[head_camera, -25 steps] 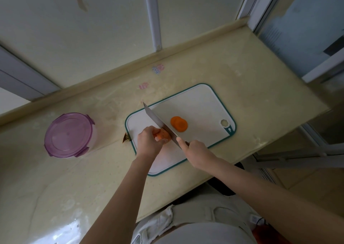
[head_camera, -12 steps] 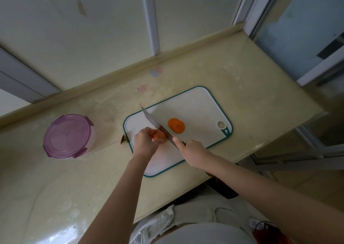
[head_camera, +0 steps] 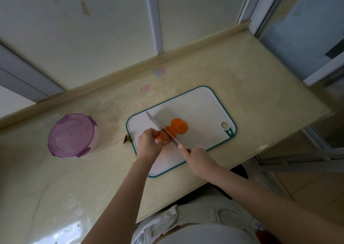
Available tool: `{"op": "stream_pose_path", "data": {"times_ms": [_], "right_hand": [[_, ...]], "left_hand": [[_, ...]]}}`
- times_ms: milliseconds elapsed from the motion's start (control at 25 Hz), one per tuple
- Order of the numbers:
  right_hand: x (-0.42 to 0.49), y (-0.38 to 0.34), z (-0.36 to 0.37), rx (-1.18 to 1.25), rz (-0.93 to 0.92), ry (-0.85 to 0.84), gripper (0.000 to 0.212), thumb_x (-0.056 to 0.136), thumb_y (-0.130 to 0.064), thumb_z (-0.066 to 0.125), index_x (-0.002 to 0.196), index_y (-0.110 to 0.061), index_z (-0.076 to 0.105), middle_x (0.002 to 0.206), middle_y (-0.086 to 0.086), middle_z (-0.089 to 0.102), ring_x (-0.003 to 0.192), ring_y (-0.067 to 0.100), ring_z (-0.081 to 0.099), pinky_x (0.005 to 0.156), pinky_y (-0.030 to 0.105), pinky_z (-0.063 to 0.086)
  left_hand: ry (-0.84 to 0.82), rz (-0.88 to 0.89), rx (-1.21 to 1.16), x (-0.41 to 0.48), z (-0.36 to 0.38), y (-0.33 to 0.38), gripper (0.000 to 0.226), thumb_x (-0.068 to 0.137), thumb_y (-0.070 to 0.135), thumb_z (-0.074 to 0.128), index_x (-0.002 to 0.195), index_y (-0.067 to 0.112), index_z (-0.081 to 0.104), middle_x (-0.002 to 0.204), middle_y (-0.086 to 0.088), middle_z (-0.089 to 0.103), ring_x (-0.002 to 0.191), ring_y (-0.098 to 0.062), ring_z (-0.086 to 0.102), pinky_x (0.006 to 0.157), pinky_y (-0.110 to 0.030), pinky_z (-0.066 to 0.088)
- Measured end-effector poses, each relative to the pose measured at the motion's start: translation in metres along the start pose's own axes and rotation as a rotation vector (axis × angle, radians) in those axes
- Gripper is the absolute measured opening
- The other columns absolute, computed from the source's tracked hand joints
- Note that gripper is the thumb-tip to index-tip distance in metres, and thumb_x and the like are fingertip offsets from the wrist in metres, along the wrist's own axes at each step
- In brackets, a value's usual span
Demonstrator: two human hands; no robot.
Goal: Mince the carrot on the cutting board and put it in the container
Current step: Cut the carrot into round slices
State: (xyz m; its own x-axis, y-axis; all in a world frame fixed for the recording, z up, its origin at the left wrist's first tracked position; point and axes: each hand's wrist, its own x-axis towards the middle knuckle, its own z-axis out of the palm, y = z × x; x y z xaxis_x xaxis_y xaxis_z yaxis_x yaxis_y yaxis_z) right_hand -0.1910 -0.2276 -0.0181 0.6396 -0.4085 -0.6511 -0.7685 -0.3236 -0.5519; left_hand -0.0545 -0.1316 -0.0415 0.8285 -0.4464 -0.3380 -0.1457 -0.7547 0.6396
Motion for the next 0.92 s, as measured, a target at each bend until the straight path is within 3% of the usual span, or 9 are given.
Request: {"op": "stream_pose_path", "data": {"times_ms": [160,280,480,640,800,920], "right_hand": [[0.018,-0.016,0.006,-0.057,-0.078,0.037,0.057,0.098,-0.056,0.029,0.06,-0.015,0.042,0.058,0.003,0.044,0.052,0.014,0.043,0.05,0.023,0.033],[0.021,-0.012,-0.002,-0.057,-0.099,-0.024,0.045,0.1,-0.051,0.028,0.061,-0.028,0.034,0.062,0.006,0.045,0.055,0.017,0.044,0.059,0.034,0.044],[0.032,-0.005,-0.017,0.066,-0.058,-0.037,0.061,0.095,-0.061,0.022,0.058,-0.015,0.035,0.053,0.001,0.037,0.047,0.013,0.036,0.053,0.028,0.032],[0.034,-0.006,-0.023,0.1,-0.049,0.02,0.06,0.096,-0.06,0.024,0.058,-0.015,0.035,0.053,0.0,0.037,0.047,0.012,0.036,0.052,0.028,0.031],[0.025,-0.008,-0.024,0.115,-0.049,0.04,0.06,0.095,-0.06,0.024,0.057,-0.015,0.035,0.053,-0.001,0.038,0.047,0.012,0.037,0.051,0.027,0.031],[0.011,-0.012,-0.02,0.094,-0.073,0.032,0.06,0.096,-0.059,0.024,0.057,-0.014,0.036,0.053,0.0,0.039,0.048,0.012,0.039,0.053,0.026,0.033]], "left_hand": [[0.03,0.002,0.005,-0.005,-0.002,0.0,0.043,0.073,0.02,0.079,0.11,0.007,0.061,0.105,-0.006,0.064,0.09,-0.013,0.054,0.08,-0.021,0.042],[0.022,0.012,0.011,-0.004,-0.001,0.0,0.041,0.073,0.019,0.079,0.109,0.008,0.061,0.106,-0.006,0.063,0.09,-0.013,0.054,0.08,-0.021,0.042],[0.012,0.028,0.008,-0.006,-0.001,0.001,0.037,0.074,0.017,0.078,0.105,0.008,0.06,0.104,-0.007,0.061,0.09,-0.015,0.055,0.078,-0.021,0.043],[0.001,0.038,0.0,-0.006,-0.001,0.0,0.036,0.073,0.018,0.078,0.1,0.011,0.056,0.103,-0.007,0.058,0.091,-0.018,0.055,0.076,-0.022,0.042],[-0.054,0.022,-0.084,-0.013,0.001,0.0,0.036,0.079,0.023,0.073,0.109,0.013,0.054,0.11,-0.001,0.053,0.098,-0.015,0.054,0.078,-0.02,0.044],[-0.015,0.048,-0.165,-0.018,0.004,-0.002,0.028,0.081,0.02,0.071,0.105,0.012,0.057,0.108,-0.002,0.06,0.098,-0.014,0.057,0.079,-0.019,0.044]]}}
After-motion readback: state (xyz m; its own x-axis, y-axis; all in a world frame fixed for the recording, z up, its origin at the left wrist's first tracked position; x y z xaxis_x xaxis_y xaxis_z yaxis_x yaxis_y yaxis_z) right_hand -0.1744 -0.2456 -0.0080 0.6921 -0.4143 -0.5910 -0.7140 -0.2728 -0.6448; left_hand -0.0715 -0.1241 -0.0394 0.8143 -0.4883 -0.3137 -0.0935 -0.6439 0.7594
